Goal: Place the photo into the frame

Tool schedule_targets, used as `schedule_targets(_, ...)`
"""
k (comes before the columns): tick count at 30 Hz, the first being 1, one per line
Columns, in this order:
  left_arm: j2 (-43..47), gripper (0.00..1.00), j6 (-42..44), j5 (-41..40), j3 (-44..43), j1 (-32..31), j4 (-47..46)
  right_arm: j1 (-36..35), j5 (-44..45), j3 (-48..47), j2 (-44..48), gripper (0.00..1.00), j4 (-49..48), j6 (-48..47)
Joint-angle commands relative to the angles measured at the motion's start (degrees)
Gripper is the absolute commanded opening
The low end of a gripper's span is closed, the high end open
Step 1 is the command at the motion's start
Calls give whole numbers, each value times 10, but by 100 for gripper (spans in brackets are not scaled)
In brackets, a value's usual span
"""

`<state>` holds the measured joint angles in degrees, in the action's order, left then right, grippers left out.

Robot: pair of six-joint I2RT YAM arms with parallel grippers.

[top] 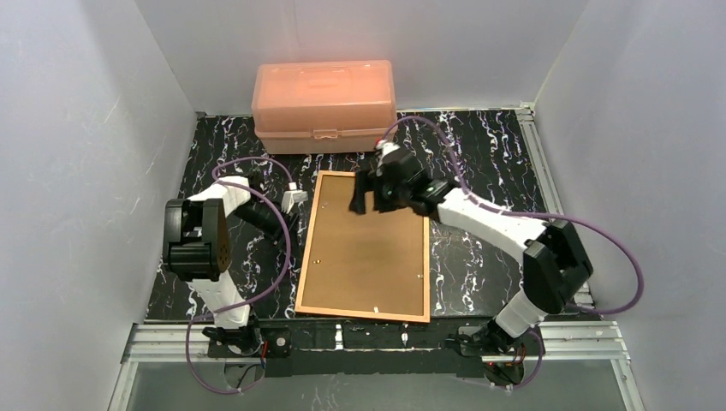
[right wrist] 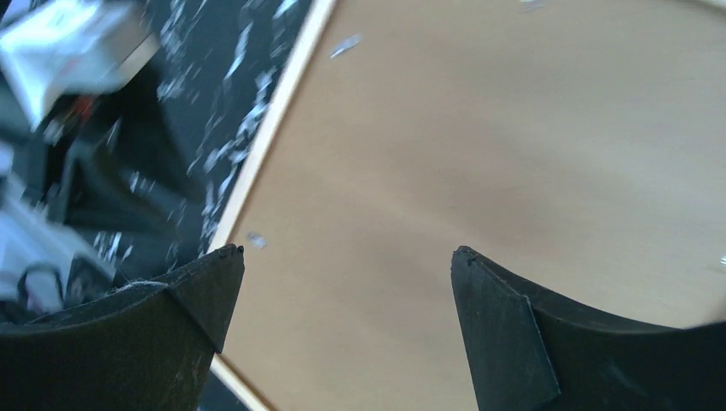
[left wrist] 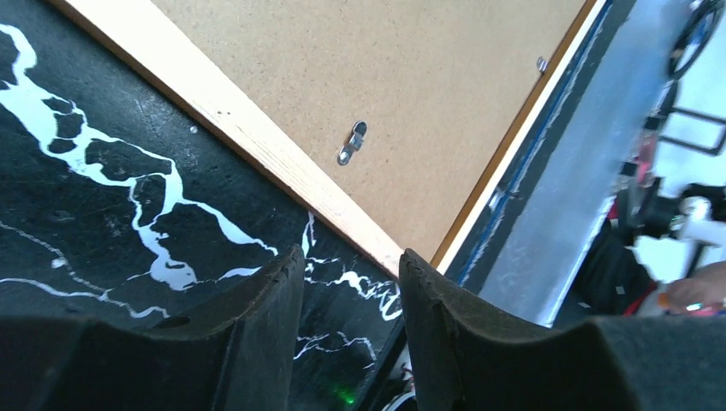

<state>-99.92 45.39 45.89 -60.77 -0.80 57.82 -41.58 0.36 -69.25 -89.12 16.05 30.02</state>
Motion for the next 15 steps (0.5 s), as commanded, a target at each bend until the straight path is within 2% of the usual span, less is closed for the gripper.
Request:
schedule_targets(1, -24, 42, -84, 36, 3, 1, -11, -57, -74, 23, -39, 97, -110, -15)
schedule_targets(7, -40, 34, -110, 21, -2, 7, -25, -114, -114, 23, -83, 91, -204, -9)
schedule_targets(15, -85, 27, -111, 20, -30, 7, -10, -144, -168, 10, -160, 90, -266, 3)
